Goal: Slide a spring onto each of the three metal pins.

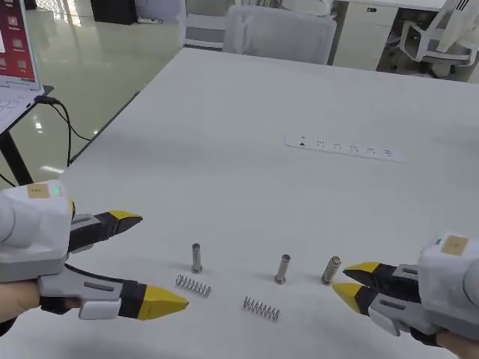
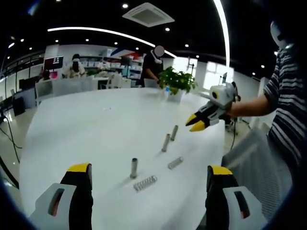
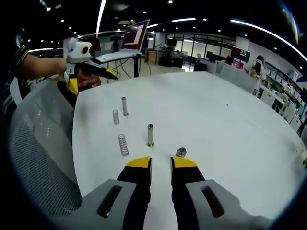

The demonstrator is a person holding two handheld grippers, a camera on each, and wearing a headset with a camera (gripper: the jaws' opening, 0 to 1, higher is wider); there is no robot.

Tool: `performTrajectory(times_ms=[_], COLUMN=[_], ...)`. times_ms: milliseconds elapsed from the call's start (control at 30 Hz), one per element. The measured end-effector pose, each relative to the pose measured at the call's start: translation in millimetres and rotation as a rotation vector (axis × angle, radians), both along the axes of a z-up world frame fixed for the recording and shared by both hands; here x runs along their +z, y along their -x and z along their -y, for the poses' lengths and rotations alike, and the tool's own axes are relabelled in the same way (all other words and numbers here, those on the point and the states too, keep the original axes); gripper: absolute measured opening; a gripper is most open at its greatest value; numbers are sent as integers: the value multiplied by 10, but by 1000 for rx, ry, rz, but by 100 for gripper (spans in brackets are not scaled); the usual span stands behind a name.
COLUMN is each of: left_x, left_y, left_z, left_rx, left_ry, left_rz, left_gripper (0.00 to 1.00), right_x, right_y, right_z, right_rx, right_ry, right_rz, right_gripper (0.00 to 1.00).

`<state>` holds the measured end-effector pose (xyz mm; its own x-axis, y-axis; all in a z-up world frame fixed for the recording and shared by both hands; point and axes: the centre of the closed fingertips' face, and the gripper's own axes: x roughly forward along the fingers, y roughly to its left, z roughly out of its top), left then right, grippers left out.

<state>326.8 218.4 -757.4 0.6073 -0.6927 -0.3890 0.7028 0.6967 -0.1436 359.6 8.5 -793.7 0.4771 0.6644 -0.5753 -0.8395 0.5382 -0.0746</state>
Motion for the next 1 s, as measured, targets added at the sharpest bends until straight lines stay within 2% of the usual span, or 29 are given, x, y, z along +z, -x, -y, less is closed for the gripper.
performTrajectory(times_ms=[167, 367, 533, 667, 1000], left_x=[-14, -35, -33, -27, 2], left_y=[11, 32, 34, 33, 48], left_z=[4, 21, 39, 49, 70], left_rx=[-1, -6, -10, -14, -20], left_ry=[-1, -2, 0, -4, -5], left_rz=[-4, -9, -10, -9, -6], left_gripper=[97, 96, 96, 96, 96], right_x=[-84, -115, -171, -175, -127], right_y=[51, 102, 209, 276, 324], right_z=[35, 18, -131, -286, -673], right_rx=[3, 10, 44, 87, 164], right_ry=[20, 27, 21, 25, 9], right_rz=[-14, -23, -46, -45, -43], right_gripper=[13, 13, 14, 14, 14])
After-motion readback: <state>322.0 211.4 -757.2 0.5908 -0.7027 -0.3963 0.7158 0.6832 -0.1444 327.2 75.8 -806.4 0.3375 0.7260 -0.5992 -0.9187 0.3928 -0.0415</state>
